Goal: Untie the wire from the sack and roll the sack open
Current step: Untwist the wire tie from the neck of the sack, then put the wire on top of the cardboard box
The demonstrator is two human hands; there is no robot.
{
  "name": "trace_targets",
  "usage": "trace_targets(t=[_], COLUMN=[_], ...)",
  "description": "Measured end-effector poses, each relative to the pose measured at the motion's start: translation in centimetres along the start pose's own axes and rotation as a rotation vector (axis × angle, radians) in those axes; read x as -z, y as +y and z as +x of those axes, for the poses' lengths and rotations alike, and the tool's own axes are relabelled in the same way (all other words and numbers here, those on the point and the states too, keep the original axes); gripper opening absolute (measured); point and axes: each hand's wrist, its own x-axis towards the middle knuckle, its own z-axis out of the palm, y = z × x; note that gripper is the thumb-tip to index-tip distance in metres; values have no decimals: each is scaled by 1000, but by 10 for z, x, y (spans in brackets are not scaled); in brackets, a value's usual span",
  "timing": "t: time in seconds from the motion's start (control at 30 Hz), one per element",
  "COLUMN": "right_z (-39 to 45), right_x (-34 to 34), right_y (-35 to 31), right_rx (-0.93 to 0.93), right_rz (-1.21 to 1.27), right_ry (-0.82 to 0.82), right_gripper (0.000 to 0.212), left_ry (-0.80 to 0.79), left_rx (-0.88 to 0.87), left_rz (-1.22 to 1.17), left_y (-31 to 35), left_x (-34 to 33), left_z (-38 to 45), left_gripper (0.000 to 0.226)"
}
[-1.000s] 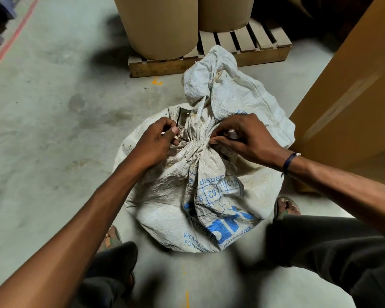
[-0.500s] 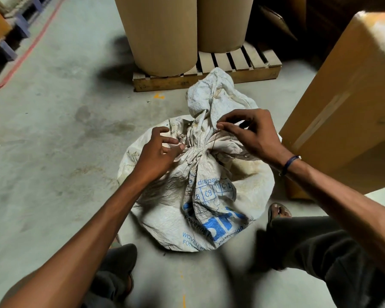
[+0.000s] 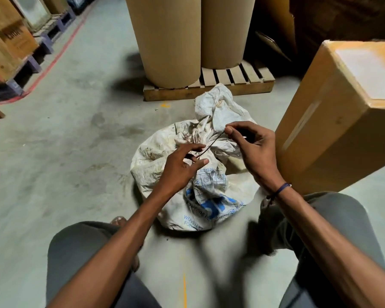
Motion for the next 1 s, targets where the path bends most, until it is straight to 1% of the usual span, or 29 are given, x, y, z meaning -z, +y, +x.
trace_targets(t=[0.07,0.13,0.23,0.3,0.33,0.37,0.43,0.53,0.6,0.67,0.73,0.8,0.87,1.0], right_z=[-13,-23,-34,-38,-39,-40,-42,-41,-39,-35,-31,-24,-17,3], right_x=[5,12,24,33,38,43,56,77,93,110,131,151,173,219], right_y=[-2,-3,-1,2,3,3,3,3,-1,-8,-18,-32,-47,-75], right_rx=[-27,-54,-145,-208,-231,-252,-280,-315,-324,-296,-236,-185,-133,20], right_rz=[26,45,81,94,99,102,103,65,40,-71,-260,-420,-534,-729], right_ry=[31,63,129,159,173,185,196,140,94,40,-13,-38,-22,43], right_gripper=[15,17,17,13,12,10,8,9,11,14,16,15,13,14], left_ry=[24,11,-112,-198,-212,-200,-128,-31,-30,-52,-88,-124,-148,-169], left_rx=[18,30,5,17,26,31,24,-22,-97,-197,-293,-347,-375,-421], left_rz=[-3,12,105,104,95,93,99,142,194,267,326,366,368,300], left_y=[3,6,9,9,9,10,12,18,29,45,63,81,105,158], left_x=[0,3,10,12,12,11,6,-1,-6,-10,-18,-28,-43,-79], left_z=[-12,-22,-37,-45,-48,-51,-52,-41,-24,-4,19,43,66,107], left_gripper=[14,10,8,5,5,5,5,6,7,8,7,7,8,9])
